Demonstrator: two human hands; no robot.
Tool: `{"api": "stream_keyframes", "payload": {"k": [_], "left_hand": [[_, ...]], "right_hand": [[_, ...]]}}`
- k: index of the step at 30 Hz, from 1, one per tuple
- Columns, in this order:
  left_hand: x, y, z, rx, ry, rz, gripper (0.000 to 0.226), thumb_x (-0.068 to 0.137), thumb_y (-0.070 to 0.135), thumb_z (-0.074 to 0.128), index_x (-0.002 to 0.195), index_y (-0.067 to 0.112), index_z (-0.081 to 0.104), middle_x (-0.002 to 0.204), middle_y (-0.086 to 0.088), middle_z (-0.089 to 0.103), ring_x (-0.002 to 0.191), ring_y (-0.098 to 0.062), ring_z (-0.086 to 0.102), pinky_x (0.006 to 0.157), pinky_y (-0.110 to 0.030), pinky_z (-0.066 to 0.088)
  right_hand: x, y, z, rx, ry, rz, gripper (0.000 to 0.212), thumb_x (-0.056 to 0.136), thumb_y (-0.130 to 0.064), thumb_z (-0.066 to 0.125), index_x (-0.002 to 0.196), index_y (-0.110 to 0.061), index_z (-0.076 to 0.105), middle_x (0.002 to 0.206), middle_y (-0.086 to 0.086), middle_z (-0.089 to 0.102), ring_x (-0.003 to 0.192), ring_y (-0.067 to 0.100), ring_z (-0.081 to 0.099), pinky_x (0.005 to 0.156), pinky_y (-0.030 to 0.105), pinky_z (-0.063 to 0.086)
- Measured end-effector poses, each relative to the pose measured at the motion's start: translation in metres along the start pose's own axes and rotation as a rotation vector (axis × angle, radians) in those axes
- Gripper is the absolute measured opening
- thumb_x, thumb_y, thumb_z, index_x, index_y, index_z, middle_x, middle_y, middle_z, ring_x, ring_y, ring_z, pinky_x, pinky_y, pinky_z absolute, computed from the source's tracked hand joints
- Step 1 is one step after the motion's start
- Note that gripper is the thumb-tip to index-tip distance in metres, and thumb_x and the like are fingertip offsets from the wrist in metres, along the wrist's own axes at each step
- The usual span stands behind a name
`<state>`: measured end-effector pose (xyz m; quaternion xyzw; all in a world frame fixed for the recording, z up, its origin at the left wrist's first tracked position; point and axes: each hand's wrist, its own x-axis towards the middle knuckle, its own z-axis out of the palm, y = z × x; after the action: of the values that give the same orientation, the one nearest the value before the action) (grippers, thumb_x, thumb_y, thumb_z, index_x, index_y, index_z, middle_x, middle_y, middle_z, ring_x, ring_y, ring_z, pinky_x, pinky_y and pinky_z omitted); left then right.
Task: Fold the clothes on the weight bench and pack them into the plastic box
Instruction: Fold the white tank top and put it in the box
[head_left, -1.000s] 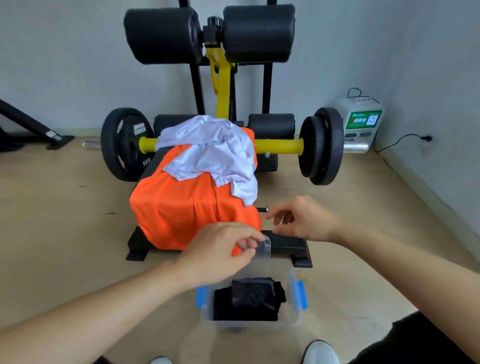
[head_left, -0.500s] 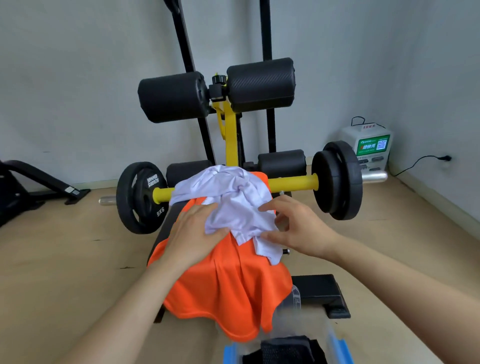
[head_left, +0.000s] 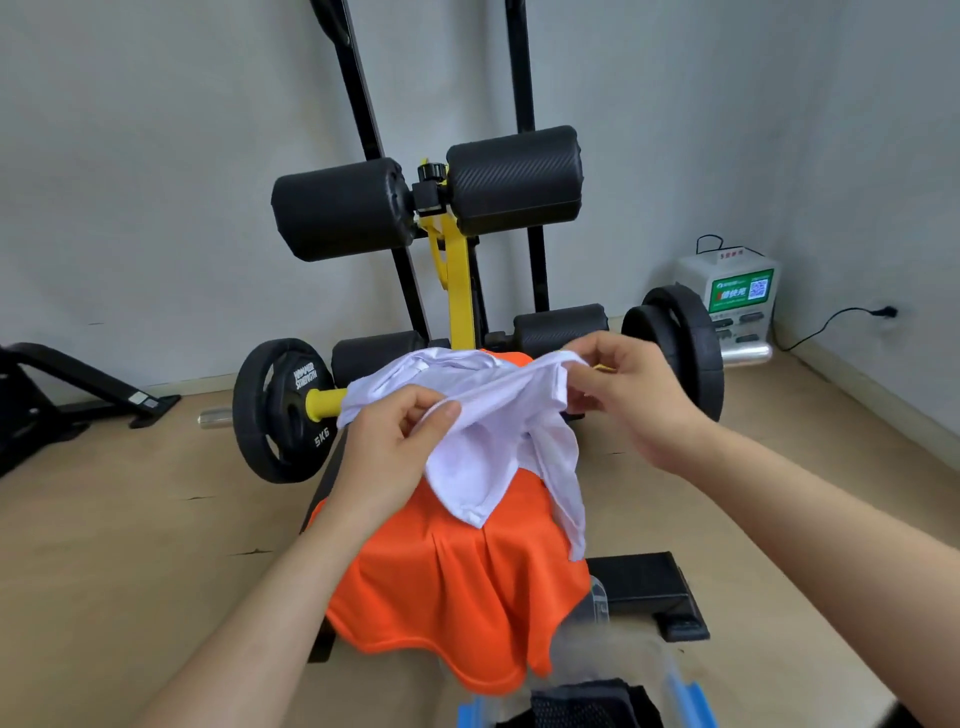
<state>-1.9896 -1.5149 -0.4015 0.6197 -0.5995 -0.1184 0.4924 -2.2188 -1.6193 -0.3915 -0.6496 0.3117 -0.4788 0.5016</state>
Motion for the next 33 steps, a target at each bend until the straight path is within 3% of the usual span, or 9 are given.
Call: {"api": "stream_keyframes", "payload": {"k": [6,10,13,16,19,22,26,30,33], "left_hand": [[-0.002,-0.010,-0.002,0.323,-0.051,0.018,0.024,0.084,0.044,0.059,0.070,0.024,0.063,0.066,0.007,0.049,0.060,-0.008,0.047,0.062,-0.034,0.040],[-0.004,-0.005,-0.002,-0.039,-0.048,-0.118,0.030,0.098,0.022,0.062,0.072,0.008,0.056,0.064,0.008,0.038,0.063,-0.007,0.034,0.061,-0.030,0.028],[-0.002,0.000,-0.009,-0.274,-0.028,-0.177,0.016,0.099,0.018,0.059,0.096,0.008,0.070,0.088,-0.002,0.067,0.084,-0.014,0.058,0.079,-0.034,0.044],[-0.003,0.007,-0.015,-0.443,-0.008,-0.244,0.018,0.101,0.013,0.055,0.109,0.009,0.070,0.111,-0.011,0.073,0.104,-0.020,0.066,0.093,-0.039,0.049],[-0.005,0.010,-0.015,-0.511,0.007,-0.321,0.020,0.101,0.015,0.054,0.113,0.009,0.071,0.112,-0.011,0.074,0.105,-0.022,0.069,0.094,-0.040,0.051],[-0.005,0.012,-0.014,-0.578,0.110,-0.451,0.017,0.101,0.017,0.055,0.101,0.016,0.072,0.096,-0.004,0.076,0.092,-0.019,0.070,0.079,-0.036,0.057],[-0.003,0.002,-0.021,-0.515,0.287,-0.586,0.012,0.096,0.013,0.061,0.090,0.017,0.071,0.093,-0.006,0.073,0.084,-0.021,0.068,0.062,-0.030,0.057],[-0.005,-0.016,-0.026,-0.366,0.387,-0.665,0.019,0.088,0.005,0.061,0.096,0.018,0.071,0.110,-0.012,0.069,0.093,-0.025,0.062,0.075,-0.033,0.053],[-0.010,-0.018,-0.016,-0.030,0.325,-0.477,0.040,0.081,0.006,0.060,0.118,0.019,0.067,0.118,-0.002,0.067,0.107,-0.020,0.059,0.088,-0.030,0.044]], "right_hand": [[-0.002,-0.009,-0.021,0.086,0.102,0.008,0.009,0.092,0.001,0.058,0.096,0.007,0.064,0.082,0.011,0.067,0.072,0.019,0.062,0.076,0.040,0.059],[-0.001,-0.004,-0.027,0.070,0.141,0.026,0.012,0.093,0.002,0.057,0.099,0.010,0.063,0.086,0.014,0.066,0.073,0.018,0.062,0.070,0.029,0.058],[0.002,-0.003,-0.033,0.065,0.196,0.012,0.010,0.094,0.001,0.057,0.097,0.006,0.066,0.079,0.010,0.066,0.059,0.008,0.059,0.057,0.019,0.050],[0.003,0.001,-0.034,-0.024,0.222,-0.021,0.011,0.092,0.005,0.057,0.094,0.003,0.067,0.076,0.006,0.066,0.049,-0.001,0.054,0.047,0.010,0.040],[0.006,0.007,-0.033,-0.095,0.217,-0.032,0.014,0.088,0.005,0.061,0.092,-0.005,0.070,0.084,0.006,0.070,0.063,0.004,0.060,0.058,0.014,0.046],[0.012,0.017,-0.033,-0.101,0.233,0.027,0.014,0.086,-0.002,0.068,0.094,-0.013,0.071,0.089,0.005,0.071,0.074,0.014,0.064,0.069,0.029,0.056],[0.010,0.024,-0.029,-0.289,0.080,0.080,0.011,0.085,-0.015,0.072,0.096,-0.016,0.072,0.089,0.001,0.071,0.075,0.014,0.062,0.068,0.032,0.054],[0.000,0.041,-0.025,-0.488,-0.245,0.118,0.043,0.078,-0.033,0.081,0.117,-0.026,0.065,0.108,-0.008,0.065,0.090,0.008,0.064,0.081,0.026,0.053],[-0.010,0.060,-0.017,-0.635,-0.384,0.152,0.049,0.076,-0.029,0.082,0.119,-0.027,0.061,0.097,0.001,0.066,0.082,0.015,0.062,0.077,0.034,0.056]]}}
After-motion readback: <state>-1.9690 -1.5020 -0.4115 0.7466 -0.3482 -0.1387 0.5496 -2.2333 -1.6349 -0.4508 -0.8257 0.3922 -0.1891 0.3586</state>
